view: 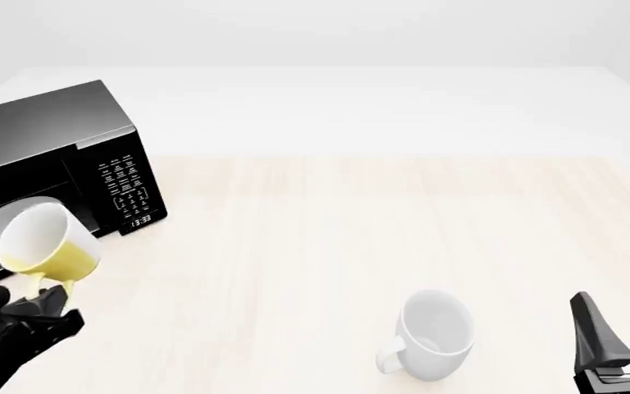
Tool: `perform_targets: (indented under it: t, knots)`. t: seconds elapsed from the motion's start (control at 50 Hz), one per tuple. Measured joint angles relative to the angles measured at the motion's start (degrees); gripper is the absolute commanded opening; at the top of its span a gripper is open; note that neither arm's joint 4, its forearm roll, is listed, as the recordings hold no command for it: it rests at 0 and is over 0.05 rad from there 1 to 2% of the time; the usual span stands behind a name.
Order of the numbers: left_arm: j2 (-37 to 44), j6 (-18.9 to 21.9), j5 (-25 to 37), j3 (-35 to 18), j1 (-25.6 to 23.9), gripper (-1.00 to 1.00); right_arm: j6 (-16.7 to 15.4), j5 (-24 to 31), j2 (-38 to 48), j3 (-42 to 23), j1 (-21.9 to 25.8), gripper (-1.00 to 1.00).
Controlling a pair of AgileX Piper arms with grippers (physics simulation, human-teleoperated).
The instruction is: Put the yellow and white mug in the microwave and close it.
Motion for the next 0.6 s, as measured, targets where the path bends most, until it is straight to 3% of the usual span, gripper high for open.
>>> perform_targets:
  t: [0.22,0.6]
  knots:
    - [4.9,1.4,-5.6,0.6,7.3,-1.00,0.0,0.0,0.0,0.0,0.0,1.00]
    - [17.6,2.6,-16.0,-1.2,15.3,-1.00,0.0,0.0,0.0,0.0,0.0,1.00]
